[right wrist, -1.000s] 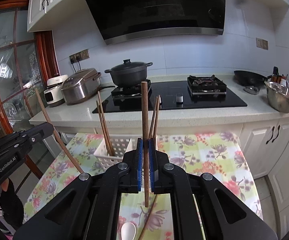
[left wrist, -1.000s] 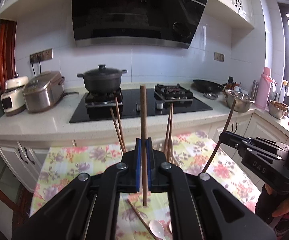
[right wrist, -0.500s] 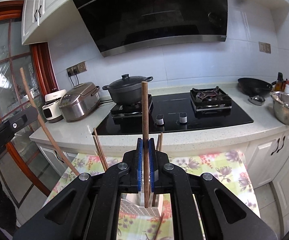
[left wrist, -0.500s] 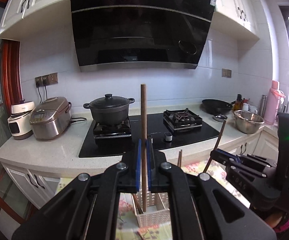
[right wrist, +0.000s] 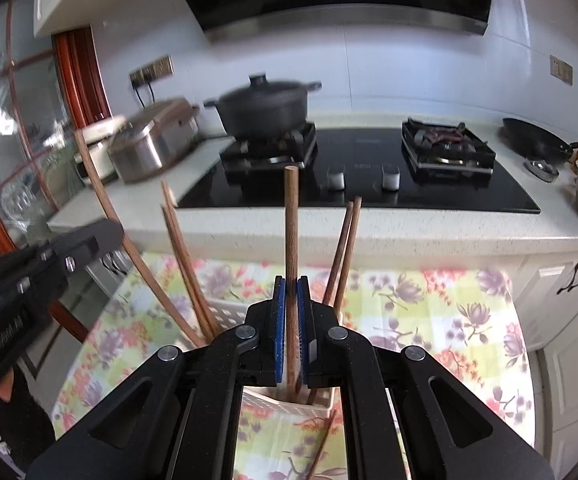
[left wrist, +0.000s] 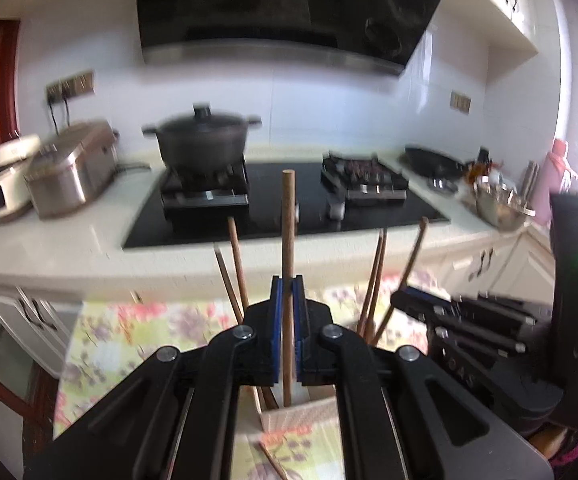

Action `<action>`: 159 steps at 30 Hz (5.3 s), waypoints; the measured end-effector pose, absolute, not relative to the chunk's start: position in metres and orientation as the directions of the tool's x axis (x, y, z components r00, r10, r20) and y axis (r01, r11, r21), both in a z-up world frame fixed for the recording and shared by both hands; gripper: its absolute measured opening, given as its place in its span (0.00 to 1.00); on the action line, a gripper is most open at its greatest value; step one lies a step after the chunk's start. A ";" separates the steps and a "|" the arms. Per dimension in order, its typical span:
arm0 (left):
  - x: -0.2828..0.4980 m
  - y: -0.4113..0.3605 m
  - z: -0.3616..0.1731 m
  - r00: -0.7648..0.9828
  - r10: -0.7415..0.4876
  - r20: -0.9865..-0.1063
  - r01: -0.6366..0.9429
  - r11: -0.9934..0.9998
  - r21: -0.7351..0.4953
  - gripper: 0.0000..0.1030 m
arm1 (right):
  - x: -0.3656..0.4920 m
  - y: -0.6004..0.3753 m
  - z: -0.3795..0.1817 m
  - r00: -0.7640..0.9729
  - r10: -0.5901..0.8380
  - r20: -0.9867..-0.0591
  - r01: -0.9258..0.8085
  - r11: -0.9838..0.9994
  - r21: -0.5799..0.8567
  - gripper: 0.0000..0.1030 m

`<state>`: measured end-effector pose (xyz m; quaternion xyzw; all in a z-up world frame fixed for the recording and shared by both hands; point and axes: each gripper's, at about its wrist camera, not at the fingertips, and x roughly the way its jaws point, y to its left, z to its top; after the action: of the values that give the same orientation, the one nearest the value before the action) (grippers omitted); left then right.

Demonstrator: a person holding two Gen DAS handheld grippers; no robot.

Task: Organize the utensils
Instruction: 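Lower both held chopsticks tip-first into the basket and open both grippers, then move both open grippers back down toward the remaining chopsticks, then close the left gripper on one chopstick while the right gripper grasps another, then lift both held chopsticks upright and carry them over the white basket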

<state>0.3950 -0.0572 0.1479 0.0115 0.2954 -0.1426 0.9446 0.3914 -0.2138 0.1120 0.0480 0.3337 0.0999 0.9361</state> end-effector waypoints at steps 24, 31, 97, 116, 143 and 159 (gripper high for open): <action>0.352 -0.003 0.043 0.869 0.008 -0.495 0.005 1.000 0.025 0.85 | 0.340 -0.266 0.031 0.780 0.225 -0.584 -0.068 0.958 0.278 0.44; 0.323 -0.004 0.004 0.852 0.047 -0.521 -0.022 0.998 0.054 0.91 | 0.302 -0.267 -0.014 0.782 0.156 -0.603 -0.009 0.971 0.240 0.46; 0.329 -0.032 -0.096 0.554 -0.140 -0.821 0.108 0.990 -0.096 0.22 | 0.291 -0.236 -0.092 0.638 0.075 -0.766 -0.013 0.996 0.087 0.11; 0.302 -0.043 -0.097 0.580 -0.201 -0.790 0.279 0.960 -0.039 0.05 | 0.277 -0.234 -0.092 0.621 0.128 -0.773 -0.107 0.991 0.077 0.11; 0.279 -0.017 -0.071 0.645 -0.201 -0.738 0.227 0.972 -0.066 0.06 | 0.254 -0.222 -0.056 0.675 0.186 -0.714 -0.120 0.983 0.142 0.06; 0.231 -0.007 -0.003 0.784 -0.213 -0.583 0.224 0.973 -0.054 0.06 | 0.210 -0.230 -0.002 0.819 0.161 -0.551 -0.124 0.987 0.104 0.06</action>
<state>0.2309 -0.0067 -0.0032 0.0092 0.3078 -0.1156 0.9444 0.2098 -0.2298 -0.0020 0.0316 0.2913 0.0748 0.9532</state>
